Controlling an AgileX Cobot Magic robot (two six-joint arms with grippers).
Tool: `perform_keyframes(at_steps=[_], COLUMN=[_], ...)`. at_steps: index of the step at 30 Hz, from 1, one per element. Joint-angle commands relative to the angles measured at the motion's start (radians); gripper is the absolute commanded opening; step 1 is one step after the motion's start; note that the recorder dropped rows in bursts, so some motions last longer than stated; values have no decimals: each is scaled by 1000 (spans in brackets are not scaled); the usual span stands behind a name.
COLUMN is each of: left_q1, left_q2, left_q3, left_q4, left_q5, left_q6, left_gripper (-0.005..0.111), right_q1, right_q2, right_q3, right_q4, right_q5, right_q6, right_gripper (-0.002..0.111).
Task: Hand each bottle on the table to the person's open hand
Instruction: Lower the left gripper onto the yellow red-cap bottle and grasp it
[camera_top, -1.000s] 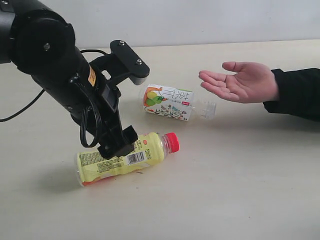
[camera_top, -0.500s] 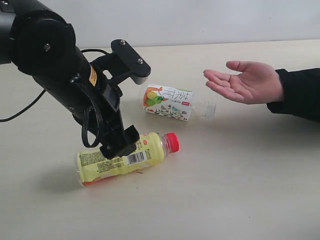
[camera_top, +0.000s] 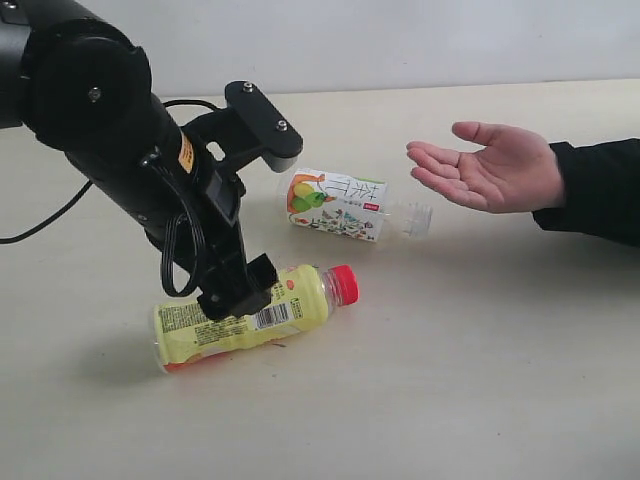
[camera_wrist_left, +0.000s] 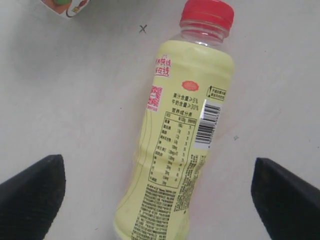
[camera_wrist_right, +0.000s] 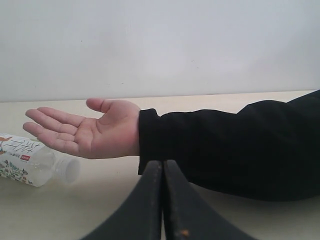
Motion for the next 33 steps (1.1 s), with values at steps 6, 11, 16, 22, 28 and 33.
perform_keyframes(at_steps=[6,11,16,22,28,33], left_q1=[3,3,3,3,3,3], left_q2=[-11,-11,-11,23,107,161], left_q3=[3,3,3,3,3,3], left_q4=[-36,-40,-40,-40,-40,-38], left_q5=[37,59,47,22,-8,-45], left_q6=[112,153,186,186,208,221], left_gripper=[96,96,96,96,96,96], right_q1=[3,3,3,3,3,3], right_q2=[-5,-5,-5,-5,-5,-5], right_q3=[5,5,5,5,5,5], right_q4=[-7,-7,-7,-7,-7,-7], right_q5=[-5,-5,-5,-5,-5,-6], right_q6=[-4,-4,-4,-4,-4,-6], right_gripper=[0,0,0,0,0,0])
